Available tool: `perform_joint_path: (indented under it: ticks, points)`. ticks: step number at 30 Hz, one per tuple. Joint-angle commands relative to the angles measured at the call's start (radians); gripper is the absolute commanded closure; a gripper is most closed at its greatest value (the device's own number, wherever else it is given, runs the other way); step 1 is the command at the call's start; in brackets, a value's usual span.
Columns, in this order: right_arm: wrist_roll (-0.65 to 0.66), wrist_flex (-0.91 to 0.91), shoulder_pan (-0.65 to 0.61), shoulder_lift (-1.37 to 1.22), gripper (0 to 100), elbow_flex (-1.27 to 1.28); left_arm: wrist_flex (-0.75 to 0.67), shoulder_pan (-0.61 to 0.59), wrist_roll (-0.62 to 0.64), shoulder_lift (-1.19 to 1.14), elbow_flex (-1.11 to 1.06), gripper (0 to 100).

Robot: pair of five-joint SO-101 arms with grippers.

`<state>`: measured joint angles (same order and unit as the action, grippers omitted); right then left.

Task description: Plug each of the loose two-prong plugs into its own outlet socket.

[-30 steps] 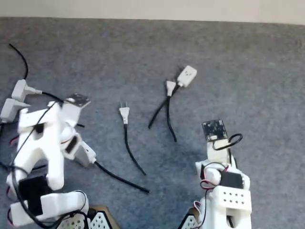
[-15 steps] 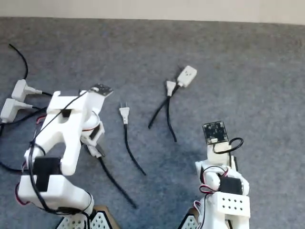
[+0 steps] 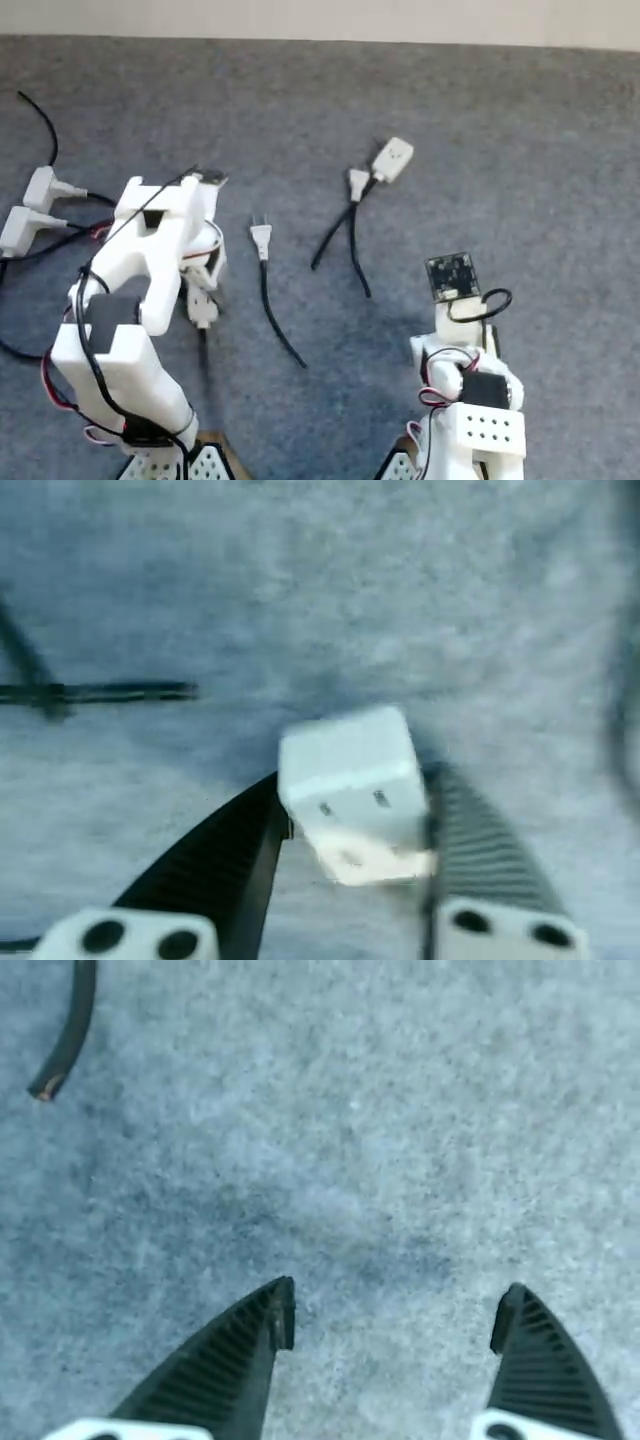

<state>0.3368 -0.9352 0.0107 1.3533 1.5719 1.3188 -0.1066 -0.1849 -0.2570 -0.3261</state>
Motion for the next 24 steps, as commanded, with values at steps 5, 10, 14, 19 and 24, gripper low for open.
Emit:
perform_joint_path:
  ticks: [5, 10, 14, 19, 24]
  points:
    - [-0.011, 0.022, -0.008, 0.012, 69.8, -0.004, 0.183, 0.102, -0.227, 0.008, 0.140, 97]
    - [-0.011, 0.024, -0.008, 0.012, 69.8, -0.004, 0.405, 0.237, -0.488, -0.001, 0.337, 97]
    - [-0.011, 0.024, -0.008, 0.012, 69.8, -0.004, 0.454, 0.344, -0.589, 0.001, 0.417, 97]
    - [-0.011, 0.024, -0.008, 0.012, 69.8, -0.004, 0.456, 0.432, -0.698, -0.001, 0.317, 97]
    - [-0.011, 0.024, -0.008, 0.012, 69.8, -0.004, 0.454, 0.437, -0.700, 0.012, 0.151, 97]
